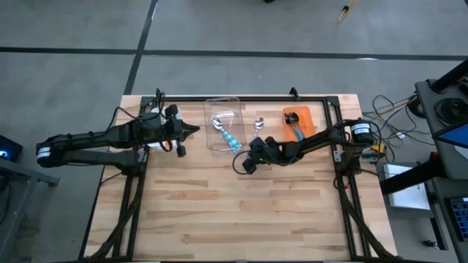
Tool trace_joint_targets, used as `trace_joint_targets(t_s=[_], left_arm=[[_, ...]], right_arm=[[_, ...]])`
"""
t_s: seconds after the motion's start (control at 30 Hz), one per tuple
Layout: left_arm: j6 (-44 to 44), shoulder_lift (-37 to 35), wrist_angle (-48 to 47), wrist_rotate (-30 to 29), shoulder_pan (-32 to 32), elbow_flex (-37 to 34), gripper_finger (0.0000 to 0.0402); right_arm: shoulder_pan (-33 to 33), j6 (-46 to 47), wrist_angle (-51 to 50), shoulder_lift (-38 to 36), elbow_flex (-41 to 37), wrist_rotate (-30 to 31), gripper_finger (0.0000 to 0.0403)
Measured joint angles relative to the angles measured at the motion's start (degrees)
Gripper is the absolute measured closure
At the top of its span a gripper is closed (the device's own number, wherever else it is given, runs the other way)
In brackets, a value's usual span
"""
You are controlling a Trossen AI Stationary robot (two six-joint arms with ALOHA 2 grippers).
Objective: Sort silverware by color (type)
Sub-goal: Put the blue patterned spoon into the transparent bin
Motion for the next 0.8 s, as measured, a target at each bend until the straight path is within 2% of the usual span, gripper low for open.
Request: trace_joint_targets(t_s=[0.43,0.6,0.73,0.8], left_arm=[[0.0,0.02,-0.04,0.02,-0.02,0.0,0.04],[0.0,0.02,-0.03,0.0,0.0,0.0,0.04],[0.02,0.2,-0.02,0.0,-0.02,0.0,0.04],[0.02,0.26,-0.04,0.02,0.0,0.0,0.04]], right_arm=[[-0.03,-0.32,-9.07,-4.02,0.02,0.32,0.0375],[-0.12,2.49,-15.95,-7.03,0.68,3.24,0.0375],[-0.8,7.98,-15.39,-8.28,1.57,2.82,0.0375],[-0.84,7.78,-14.04,-8.28,2.14,2.81,0.0375]])
